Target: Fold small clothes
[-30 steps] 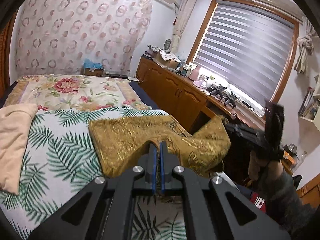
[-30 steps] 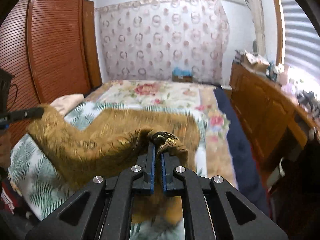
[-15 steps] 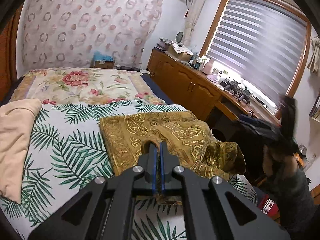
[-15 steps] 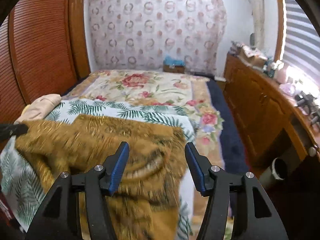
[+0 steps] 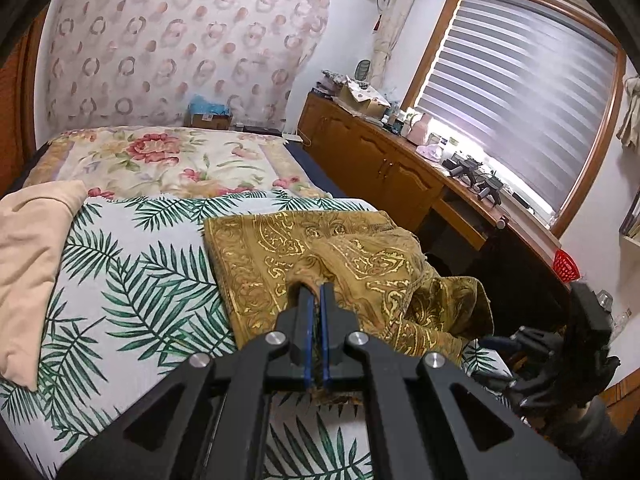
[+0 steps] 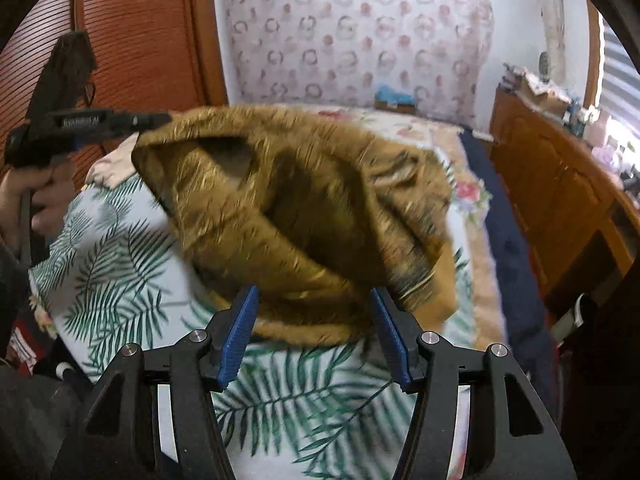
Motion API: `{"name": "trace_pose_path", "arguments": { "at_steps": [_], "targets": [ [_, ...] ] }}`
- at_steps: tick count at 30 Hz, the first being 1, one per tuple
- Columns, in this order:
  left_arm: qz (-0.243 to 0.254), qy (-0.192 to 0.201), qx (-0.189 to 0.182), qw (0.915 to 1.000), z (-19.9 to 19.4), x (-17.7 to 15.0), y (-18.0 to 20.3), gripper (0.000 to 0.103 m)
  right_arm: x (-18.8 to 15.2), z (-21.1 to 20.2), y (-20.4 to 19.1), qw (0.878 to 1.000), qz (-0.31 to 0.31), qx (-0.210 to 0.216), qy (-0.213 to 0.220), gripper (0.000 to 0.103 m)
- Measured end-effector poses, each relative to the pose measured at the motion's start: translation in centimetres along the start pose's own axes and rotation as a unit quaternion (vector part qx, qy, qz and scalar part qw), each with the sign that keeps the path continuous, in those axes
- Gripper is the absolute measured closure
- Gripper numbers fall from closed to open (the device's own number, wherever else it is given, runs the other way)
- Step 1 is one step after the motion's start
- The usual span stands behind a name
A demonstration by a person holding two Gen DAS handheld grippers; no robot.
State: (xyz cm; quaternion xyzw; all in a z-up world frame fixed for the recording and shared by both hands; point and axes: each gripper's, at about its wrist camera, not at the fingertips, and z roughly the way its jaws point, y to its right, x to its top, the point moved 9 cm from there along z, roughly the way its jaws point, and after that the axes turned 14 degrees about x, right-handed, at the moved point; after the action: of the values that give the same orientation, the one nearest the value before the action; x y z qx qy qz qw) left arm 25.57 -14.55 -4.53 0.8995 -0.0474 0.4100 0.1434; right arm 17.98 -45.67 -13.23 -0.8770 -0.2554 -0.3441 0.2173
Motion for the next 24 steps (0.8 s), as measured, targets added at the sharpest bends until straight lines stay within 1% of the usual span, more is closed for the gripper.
{"name": "trace_pose_path", "arguments": {
  "at_steps": [3,6,7,17,19,20,22,23,24],
  "targets": [
    [-0.001,-0.002,0.001,1.0,0.2,-0.2,-0.1,0.103,-1.2,1.2,-0.2,1.0,-0.003,-0.004,-0.016,0.044],
    [-0.002,-0.002,0.001,1.0,0.2,-0.3,-0.2,0.103,-1.7,1.8,-0.8,1.0,-0.008,0.009,-0.023,0.044],
    [-0.002,-0.002,0.001,1.0,0.2,-0.3,-0.2,0.103,-2.0,2.1,-0.9,1.0,-0.013,0.008,-0.027,0.044],
    [-0.002,-0.003,-0.001,1.0,0.3,-0.4,-0.2,0.103,-2.3,3.7,-0.4,0.997,-0.051,-0.026,-0.059,0.044],
    [-0.003,-0.003,0.0,1.0,0.3,-0.4,-0.1,0.103,-2.6,3.9,-0.2,0.996,-0.055,-0.027,-0.064,0.055],
    [-0.003,-0.004,-0.001,1.0,0.4,-0.5,-0.1,0.103,-2.6,4.0,-0.2,0.996,-0.055,-0.02,-0.06,0.062],
    [-0.004,-0.005,-0.002,1.0,0.5,-0.7,-0.1,0.103,-2.7,3.8,-0.2,0.997,-0.059,-0.018,-0.056,0.09],
    [-0.005,-0.006,-0.003,1.0,0.5,-0.8,-0.1,0.103,-2.7,3.8,-0.1,0.996,-0.063,-0.021,-0.055,0.095],
    [-0.005,-0.006,-0.004,1.0,0.5,-0.8,-0.2,0.103,-2.7,3.8,-0.1,0.996,-0.064,-0.016,-0.055,0.098]
  ]
}}
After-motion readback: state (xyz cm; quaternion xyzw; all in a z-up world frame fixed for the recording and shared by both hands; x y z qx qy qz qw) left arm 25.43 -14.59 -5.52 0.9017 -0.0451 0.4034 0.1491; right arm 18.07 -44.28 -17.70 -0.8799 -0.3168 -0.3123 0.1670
